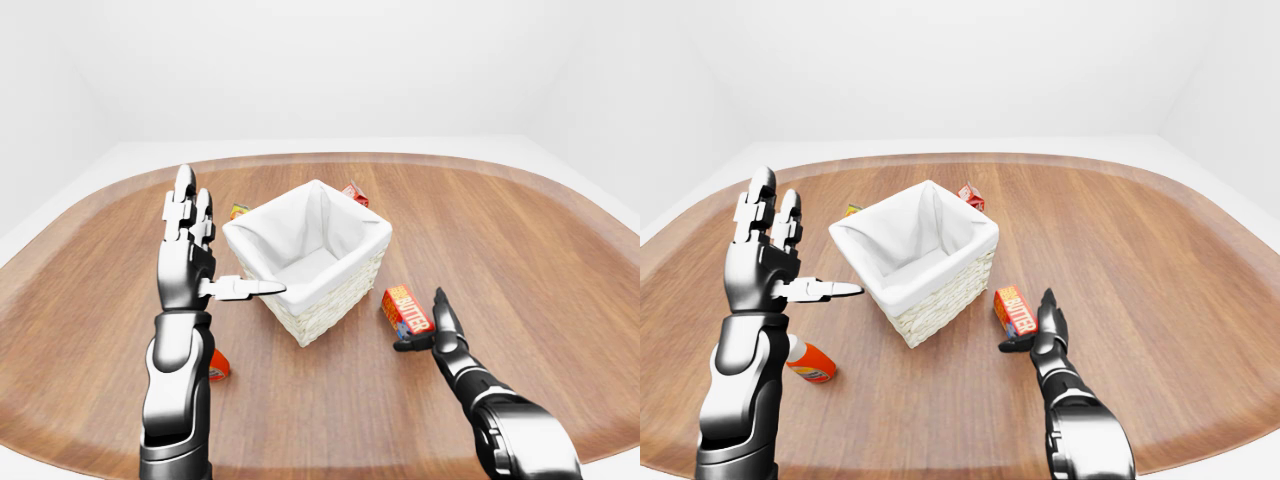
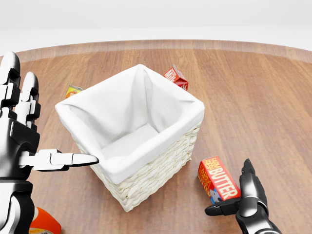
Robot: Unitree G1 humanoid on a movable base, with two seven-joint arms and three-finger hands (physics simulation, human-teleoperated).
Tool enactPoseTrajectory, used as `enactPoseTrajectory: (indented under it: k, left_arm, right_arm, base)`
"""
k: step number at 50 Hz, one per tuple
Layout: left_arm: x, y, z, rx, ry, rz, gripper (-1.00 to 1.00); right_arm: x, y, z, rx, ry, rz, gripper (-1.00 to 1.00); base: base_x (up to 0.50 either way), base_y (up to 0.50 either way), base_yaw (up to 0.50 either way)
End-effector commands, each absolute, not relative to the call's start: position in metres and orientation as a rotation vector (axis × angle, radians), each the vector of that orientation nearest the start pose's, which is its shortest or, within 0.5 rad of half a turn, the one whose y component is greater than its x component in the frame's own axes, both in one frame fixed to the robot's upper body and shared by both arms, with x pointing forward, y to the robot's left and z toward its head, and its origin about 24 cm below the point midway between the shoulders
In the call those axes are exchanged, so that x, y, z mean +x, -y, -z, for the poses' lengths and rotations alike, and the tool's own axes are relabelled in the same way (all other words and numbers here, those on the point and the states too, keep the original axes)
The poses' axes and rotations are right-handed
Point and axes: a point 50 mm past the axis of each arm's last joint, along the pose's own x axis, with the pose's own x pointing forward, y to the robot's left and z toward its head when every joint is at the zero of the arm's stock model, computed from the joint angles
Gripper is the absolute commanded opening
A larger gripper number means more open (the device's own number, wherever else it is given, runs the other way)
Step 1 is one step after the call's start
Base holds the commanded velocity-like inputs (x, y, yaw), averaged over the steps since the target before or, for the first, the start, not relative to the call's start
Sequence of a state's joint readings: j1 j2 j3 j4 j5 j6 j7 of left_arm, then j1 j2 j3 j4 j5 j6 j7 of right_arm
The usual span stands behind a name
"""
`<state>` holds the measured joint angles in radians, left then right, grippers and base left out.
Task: Pick up the butter and put it in the basket.
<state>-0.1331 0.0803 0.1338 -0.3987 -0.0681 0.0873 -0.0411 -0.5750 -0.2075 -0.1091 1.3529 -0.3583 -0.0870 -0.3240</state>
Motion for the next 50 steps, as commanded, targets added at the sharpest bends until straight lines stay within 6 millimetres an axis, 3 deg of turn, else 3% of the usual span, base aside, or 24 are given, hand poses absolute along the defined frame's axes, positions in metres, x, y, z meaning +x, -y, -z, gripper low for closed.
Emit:
enactPoseTrajectory:
  k: [1, 13, 16, 18, 22, 24, 42, 47, 50]
  left_arm:
    - [0.255, -0.179, -0.16, 0.032, 0.446, -0.032, 1.0]
    - [0.254, -0.18, -0.159, 0.032, 0.445, -0.035, 1.0]
    - [0.254, -0.18, -0.159, 0.031, 0.445, -0.037, 1.0]
    - [0.254, -0.18, -0.159, 0.03, 0.444, -0.038, 1.0]
    - [0.254, -0.181, -0.159, 0.029, 0.445, -0.04, 1.0]
    - [0.254, -0.181, -0.159, 0.027, 0.446, -0.043, 1.0]
    - [0.254, -0.182, -0.158, 0.024, 0.439, -0.048, 1.0]
    - [0.254, -0.183, -0.16, 0.025, 0.449, -0.049, 1.0]
    - [0.254, -0.183, -0.161, 0.025, 0.451, -0.049, 1.0]
  right_arm:
    - [0.298, 0.221, 0.052, -0.585, -0.603, 0.253, 1.0]
    - [0.297, 0.225, 0.052, -0.724, -0.63, 0.213, 0.98]
    - [0.297, 0.225, 0.053, -0.754, -0.637, 0.207, 0.84]
    - [0.295, 0.226, 0.054, -0.812, -0.646, 0.178, 0.1]
    - [0.295, 0.226, 0.054, -0.863, -0.639, 0.162, -0.41]
    - [0.294, 0.226, 0.055, -0.886, -0.635, 0.153, -1.0]
    - [0.295, 0.226, 0.054, -0.893, -0.599, 0.158, -1.0]
    - [0.305, 0.23, 0.041, -0.804, -0.54, 0.2, -1.0]
    - [0.31, 0.232, 0.036, -0.662, -0.549, 0.247, -1.0]
  base:
    - [0.0, 0.0, 0.0]
    - [0.0, 0.0, 0.0]
    - [0.0, 0.0, 0.0]
    - [0.0, 0.0, 0.0]
    - [0.0, 0.0, 0.0]
    - [0.0, 0.0, 0.0]
    - [0.0, 0.0, 0.0]
    - [0.0, 0.0, 0.0]
    - [0.0, 0.0, 0.0]
